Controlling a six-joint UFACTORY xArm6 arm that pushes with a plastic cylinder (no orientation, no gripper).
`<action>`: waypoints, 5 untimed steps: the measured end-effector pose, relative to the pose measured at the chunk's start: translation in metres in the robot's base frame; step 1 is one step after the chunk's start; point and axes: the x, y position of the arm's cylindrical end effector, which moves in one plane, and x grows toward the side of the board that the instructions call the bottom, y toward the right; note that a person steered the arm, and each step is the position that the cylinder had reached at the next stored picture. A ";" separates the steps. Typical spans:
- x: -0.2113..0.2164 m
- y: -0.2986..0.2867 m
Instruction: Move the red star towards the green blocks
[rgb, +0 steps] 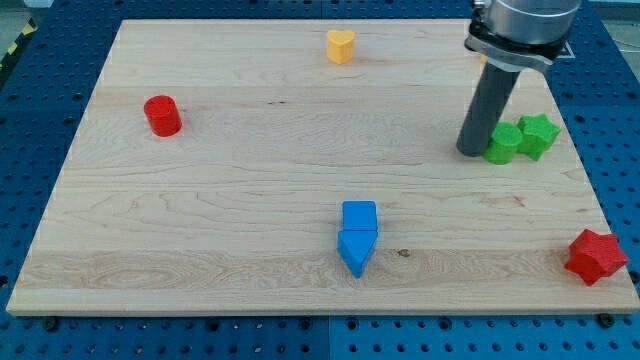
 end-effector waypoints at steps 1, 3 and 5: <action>0.000 0.007; 0.051 -0.005; 0.072 0.106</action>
